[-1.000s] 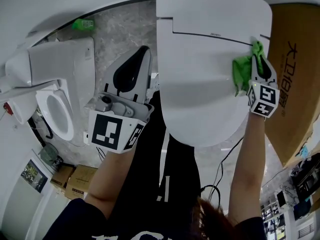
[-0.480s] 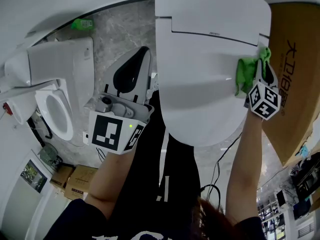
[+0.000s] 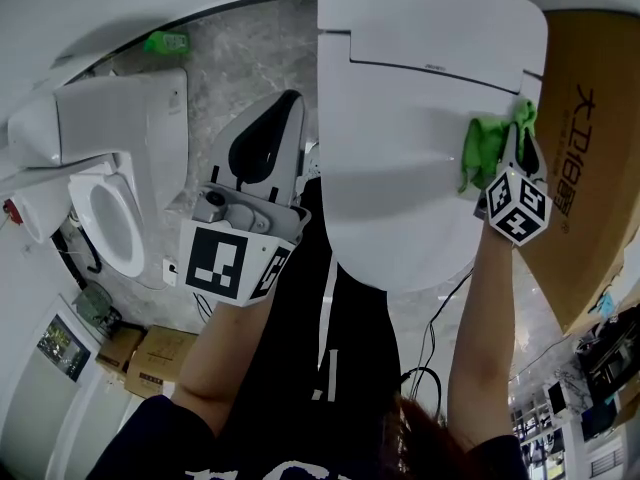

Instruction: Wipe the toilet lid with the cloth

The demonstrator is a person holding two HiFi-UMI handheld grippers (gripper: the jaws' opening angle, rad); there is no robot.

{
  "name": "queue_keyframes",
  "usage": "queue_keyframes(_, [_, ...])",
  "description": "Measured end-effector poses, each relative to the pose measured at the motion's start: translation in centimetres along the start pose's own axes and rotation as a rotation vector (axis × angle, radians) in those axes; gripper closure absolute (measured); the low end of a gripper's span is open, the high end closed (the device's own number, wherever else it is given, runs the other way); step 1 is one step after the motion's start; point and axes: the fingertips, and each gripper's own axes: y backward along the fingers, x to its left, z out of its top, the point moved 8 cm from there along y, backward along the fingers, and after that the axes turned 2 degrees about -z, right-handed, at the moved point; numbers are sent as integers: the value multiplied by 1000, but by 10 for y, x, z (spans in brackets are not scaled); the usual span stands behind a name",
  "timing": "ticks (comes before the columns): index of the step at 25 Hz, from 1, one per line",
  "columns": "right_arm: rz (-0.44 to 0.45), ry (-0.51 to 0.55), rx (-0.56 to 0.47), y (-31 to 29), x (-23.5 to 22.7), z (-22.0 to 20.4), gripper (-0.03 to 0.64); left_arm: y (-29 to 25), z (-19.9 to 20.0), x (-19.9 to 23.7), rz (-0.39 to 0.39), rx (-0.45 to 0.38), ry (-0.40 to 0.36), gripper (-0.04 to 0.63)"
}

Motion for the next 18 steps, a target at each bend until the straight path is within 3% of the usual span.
queue_keyframes(7, [49, 51, -9, 4, 38, 1, 532, 1, 1, 4, 1, -3, -11, 574])
queue_keyframes(18, [252, 240, -40, 11, 141, 15, 532, 12, 2, 17, 22, -11, -3, 574])
